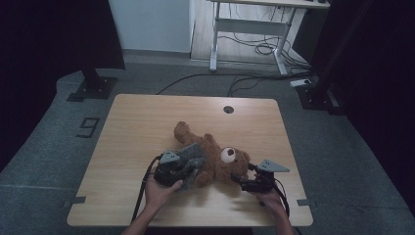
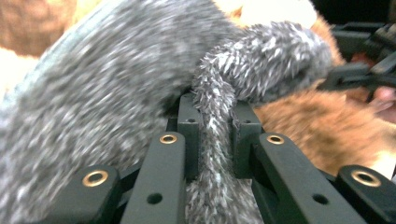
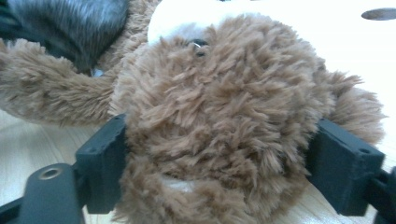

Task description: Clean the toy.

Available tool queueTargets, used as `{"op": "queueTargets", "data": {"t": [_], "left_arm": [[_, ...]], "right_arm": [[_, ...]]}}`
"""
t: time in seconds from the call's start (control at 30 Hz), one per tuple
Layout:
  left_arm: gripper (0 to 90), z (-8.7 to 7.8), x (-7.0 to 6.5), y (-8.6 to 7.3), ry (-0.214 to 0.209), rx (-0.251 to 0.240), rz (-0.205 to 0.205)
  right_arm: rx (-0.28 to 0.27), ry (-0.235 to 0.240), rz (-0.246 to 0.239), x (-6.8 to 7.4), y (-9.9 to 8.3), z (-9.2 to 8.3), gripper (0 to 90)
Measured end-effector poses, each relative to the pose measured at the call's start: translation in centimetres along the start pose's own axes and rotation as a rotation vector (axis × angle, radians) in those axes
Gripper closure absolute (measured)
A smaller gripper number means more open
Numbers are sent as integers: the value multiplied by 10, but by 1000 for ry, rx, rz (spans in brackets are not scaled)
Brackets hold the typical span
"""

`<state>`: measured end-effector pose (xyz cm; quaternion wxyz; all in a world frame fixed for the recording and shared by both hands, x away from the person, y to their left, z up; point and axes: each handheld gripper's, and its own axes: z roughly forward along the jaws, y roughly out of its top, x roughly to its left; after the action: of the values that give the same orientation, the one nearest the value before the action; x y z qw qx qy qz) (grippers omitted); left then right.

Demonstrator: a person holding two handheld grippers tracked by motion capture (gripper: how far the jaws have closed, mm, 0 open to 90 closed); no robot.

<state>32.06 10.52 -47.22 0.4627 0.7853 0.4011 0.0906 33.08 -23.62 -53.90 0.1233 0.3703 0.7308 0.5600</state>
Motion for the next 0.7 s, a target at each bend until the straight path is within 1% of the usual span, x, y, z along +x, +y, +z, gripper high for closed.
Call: {"op": "queueTargets", "data": {"t": [0.1,0.13,0.17,0.2,0.27,0.33,0.4,0.43,0.47,0.5,0.53,0.6,0.7], "left_arm": [[776,3,-14,18,-28,-18,34],[776,7,-21,24,-43,-20,47],[776,13,-31,31,-64,-21,61],[775,17,-37,35,-76,-18,72],[775,32,-56,41,-110,-2,109],[775,51,-75,43,-133,31,149],[773,70,-89,40,-119,78,190],[773,78,-91,37,-116,96,192],[773,83,-91,34,-113,102,183],[775,86,-89,31,-114,96,173],[777,87,-86,29,-118,90,160],[780,85,-81,26,-119,85,143],[780,79,-72,20,-100,96,143]], "right_arm": [[0,0,-13,1,0,0,168],[1,0,-14,1,0,0,159],[2,-2,-15,1,0,0,153],[3,-5,-14,1,-1,1,145],[4,-6,-10,1,-1,1,139],[4,-6,-7,1,-1,2,140],[11,-6,-7,1,-1,1,148],[14,-4,-12,2,-1,1,156],[17,-8,-19,2,-1,1,168],[22,-15,-26,2,-2,1,186],[28,-22,-35,2,-2,1,200],[32,-20,-45,1,-2,1,231],[26,-19,-42,1,-2,2,264]]}}
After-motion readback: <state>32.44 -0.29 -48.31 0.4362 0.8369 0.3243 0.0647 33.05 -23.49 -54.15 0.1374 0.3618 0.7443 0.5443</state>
